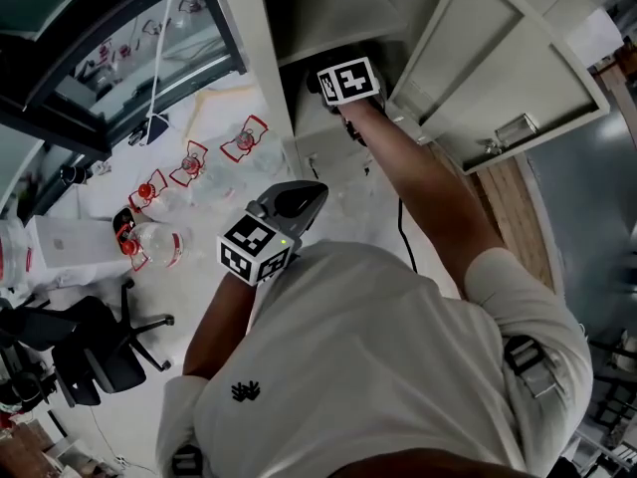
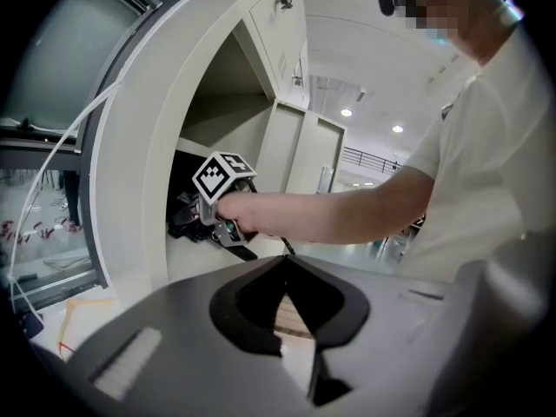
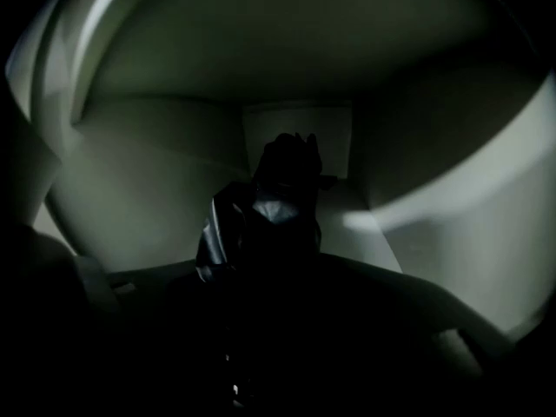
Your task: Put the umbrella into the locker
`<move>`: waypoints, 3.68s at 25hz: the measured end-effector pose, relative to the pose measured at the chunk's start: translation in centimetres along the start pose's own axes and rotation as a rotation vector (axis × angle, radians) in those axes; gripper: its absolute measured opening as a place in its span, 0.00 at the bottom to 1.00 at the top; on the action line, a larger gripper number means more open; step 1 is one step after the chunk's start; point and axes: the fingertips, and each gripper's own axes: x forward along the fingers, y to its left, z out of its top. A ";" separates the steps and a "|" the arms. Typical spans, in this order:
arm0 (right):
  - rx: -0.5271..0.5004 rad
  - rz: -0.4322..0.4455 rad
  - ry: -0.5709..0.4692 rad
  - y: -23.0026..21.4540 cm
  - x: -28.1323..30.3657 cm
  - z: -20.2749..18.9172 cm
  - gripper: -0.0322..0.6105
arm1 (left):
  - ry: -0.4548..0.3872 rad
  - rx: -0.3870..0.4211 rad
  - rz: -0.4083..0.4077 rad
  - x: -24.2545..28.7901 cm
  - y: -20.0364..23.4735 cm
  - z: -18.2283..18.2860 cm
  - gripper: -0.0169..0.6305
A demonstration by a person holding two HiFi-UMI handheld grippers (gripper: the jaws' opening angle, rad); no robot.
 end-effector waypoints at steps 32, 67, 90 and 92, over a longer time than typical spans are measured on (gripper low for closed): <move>-0.100 0.032 -0.002 0.1 -7.2 -0.6 0.47 | 0.014 0.005 -0.048 1.1 -4.9 -0.1 0.11; -0.081 0.453 -0.108 3.3 -36.8 -26.6 0.05 | -0.047 -0.054 0.239 6.4 -26.8 -5.5 0.11; -0.046 0.439 -0.158 1.6 -44.6 -33.8 0.05 | -0.014 -0.070 0.263 6.9 -31.1 -8.1 0.11; -0.045 0.440 -0.161 1.5 -44.8 -33.9 0.05 | -0.014 -0.068 0.259 7.2 -31.2 -8.1 0.11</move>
